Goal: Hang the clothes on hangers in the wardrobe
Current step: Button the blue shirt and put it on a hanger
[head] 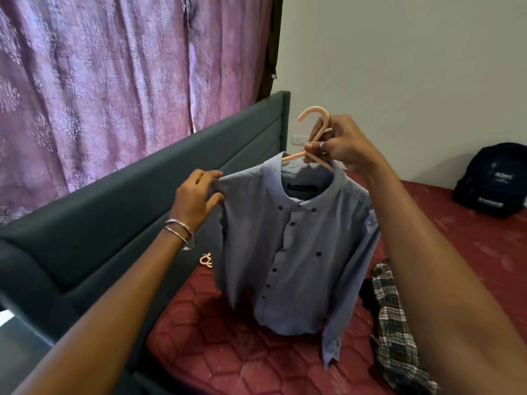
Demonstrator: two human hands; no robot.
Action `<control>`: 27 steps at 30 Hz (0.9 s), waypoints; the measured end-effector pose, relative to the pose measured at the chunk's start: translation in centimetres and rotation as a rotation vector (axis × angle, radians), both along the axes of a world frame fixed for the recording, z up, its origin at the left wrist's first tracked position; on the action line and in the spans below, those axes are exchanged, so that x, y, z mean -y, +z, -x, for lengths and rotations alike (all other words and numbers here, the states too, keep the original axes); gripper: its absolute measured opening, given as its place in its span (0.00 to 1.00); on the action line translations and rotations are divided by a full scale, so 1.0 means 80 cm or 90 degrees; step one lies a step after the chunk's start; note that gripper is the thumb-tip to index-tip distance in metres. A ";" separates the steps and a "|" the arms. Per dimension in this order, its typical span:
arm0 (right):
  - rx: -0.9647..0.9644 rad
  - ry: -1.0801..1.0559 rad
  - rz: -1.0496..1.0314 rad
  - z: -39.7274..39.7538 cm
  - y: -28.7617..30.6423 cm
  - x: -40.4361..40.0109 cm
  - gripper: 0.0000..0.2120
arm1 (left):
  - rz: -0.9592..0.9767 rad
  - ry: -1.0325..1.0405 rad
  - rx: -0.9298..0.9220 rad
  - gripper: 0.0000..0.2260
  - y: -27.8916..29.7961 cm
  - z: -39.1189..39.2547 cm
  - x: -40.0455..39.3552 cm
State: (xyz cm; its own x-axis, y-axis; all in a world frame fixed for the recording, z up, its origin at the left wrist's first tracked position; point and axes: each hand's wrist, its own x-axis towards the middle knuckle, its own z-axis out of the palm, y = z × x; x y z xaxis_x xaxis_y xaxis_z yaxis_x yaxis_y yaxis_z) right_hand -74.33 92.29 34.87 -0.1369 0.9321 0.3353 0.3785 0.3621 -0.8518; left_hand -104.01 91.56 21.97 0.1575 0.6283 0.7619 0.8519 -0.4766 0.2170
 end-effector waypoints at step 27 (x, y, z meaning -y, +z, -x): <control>0.005 0.160 -0.044 0.046 0.015 -0.041 0.08 | 0.193 -0.081 0.009 0.10 0.110 -0.091 -0.029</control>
State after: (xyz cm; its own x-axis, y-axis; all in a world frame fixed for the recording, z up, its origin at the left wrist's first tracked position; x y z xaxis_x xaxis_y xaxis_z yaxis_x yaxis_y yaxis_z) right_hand -77.98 95.56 36.11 -0.3639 0.8436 0.3949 0.2759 0.5025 -0.8194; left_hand -96.71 93.85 30.75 0.2403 0.8023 0.5464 0.7851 -0.4917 0.3767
